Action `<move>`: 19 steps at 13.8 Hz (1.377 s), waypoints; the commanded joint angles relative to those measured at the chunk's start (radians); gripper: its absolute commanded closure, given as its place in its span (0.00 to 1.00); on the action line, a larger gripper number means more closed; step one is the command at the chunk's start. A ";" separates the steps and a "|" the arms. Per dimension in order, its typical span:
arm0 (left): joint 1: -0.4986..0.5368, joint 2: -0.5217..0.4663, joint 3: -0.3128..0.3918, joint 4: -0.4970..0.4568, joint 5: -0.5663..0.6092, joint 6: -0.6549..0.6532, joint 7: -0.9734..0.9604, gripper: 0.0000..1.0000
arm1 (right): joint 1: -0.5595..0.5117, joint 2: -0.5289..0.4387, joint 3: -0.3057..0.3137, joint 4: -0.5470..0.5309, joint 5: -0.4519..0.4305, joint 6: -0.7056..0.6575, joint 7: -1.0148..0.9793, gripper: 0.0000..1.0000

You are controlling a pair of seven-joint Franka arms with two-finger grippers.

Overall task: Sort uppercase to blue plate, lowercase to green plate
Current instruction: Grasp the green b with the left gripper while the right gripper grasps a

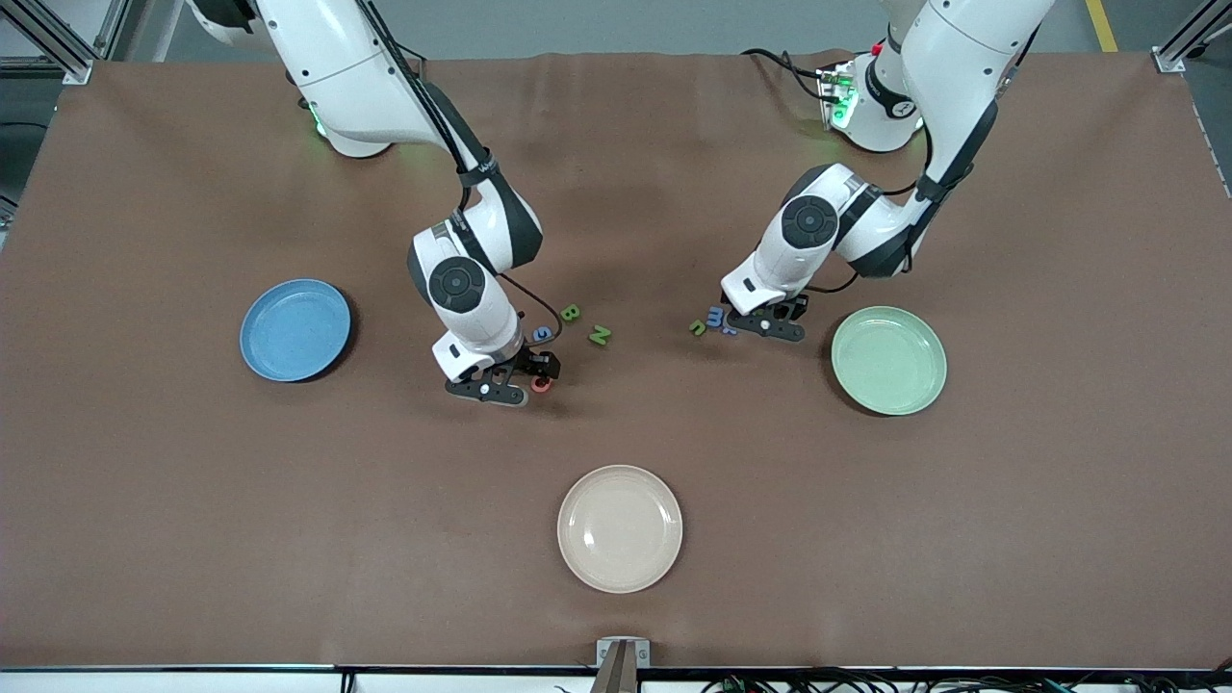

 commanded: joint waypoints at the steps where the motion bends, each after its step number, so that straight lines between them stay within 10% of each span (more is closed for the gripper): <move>1: 0.003 0.012 0.002 -0.005 0.040 0.023 -0.050 0.28 | 0.029 0.020 -0.011 0.030 0.000 -0.007 0.042 0.05; 13: -0.008 0.006 -0.003 -0.002 0.041 0.021 -0.127 0.75 | 0.041 0.066 -0.016 0.097 -0.005 -0.022 0.344 0.27; 19: 0.006 -0.136 -0.011 0.001 0.040 -0.142 -0.110 0.78 | 0.044 0.082 -0.016 0.099 -0.006 -0.025 0.398 0.37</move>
